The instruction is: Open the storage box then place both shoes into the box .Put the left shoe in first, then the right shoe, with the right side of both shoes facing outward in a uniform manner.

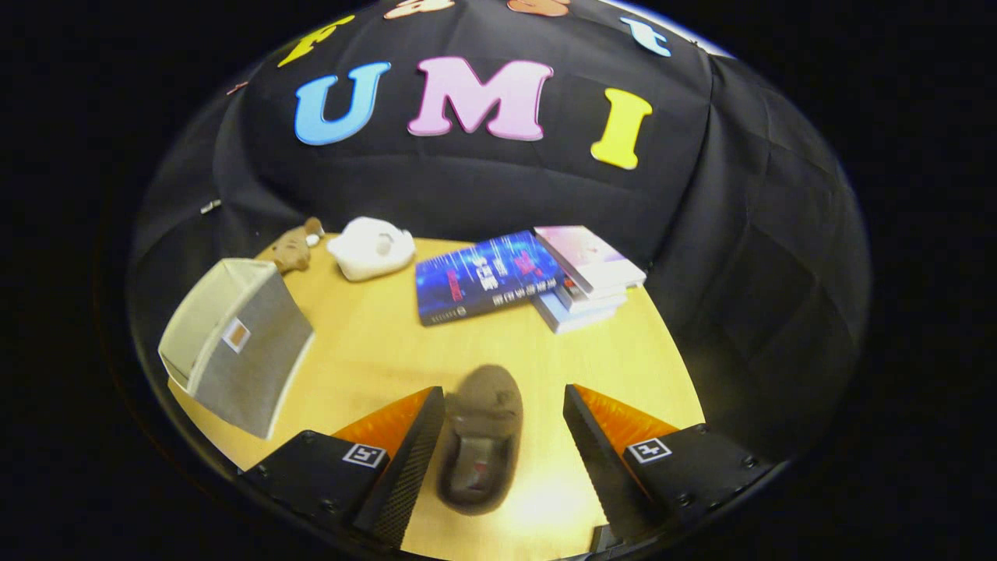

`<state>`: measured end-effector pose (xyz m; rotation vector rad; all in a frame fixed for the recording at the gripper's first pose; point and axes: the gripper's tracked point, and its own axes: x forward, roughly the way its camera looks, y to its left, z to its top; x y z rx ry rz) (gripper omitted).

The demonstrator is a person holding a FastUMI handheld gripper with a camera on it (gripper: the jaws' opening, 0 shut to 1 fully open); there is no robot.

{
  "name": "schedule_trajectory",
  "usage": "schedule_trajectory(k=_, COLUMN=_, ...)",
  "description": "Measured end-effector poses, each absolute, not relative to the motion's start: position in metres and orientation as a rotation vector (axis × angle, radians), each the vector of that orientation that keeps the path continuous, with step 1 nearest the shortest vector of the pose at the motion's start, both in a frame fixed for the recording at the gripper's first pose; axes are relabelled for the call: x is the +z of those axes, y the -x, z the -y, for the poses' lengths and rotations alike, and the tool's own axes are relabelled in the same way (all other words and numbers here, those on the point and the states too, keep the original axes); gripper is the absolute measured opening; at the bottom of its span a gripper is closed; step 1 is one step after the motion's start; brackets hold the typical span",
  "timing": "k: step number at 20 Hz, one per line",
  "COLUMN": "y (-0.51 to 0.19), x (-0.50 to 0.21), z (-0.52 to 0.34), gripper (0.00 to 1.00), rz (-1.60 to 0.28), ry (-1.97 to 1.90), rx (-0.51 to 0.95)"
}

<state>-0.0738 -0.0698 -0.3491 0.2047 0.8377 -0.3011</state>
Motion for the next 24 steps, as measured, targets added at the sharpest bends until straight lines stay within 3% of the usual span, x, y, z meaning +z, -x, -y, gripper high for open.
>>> schedule_trajectory(k=6, y=0.095, x=-0.431, z=0.066, gripper=0.93, rz=-0.998, ry=-0.163, rx=-0.277)
schedule_trajectory(k=10, y=0.075, x=-0.46, z=0.076, gripper=0.85, rz=-1.023, ry=-0.142, rx=-0.297)
schedule_trajectory(k=13, y=0.063, x=-0.481, z=0.078, gripper=0.63, rz=-1.051, ry=-0.162, rx=-0.3)
schedule_trajectory(k=18, y=0.062, x=-0.491, z=0.077, gripper=0.09, rz=-1.087, ry=-0.191, rx=-0.346)
schedule_trajectory(k=24, y=0.058, x=-0.46, z=0.072, gripper=0.09, rz=-1.043, ry=-0.297, rx=-0.362)
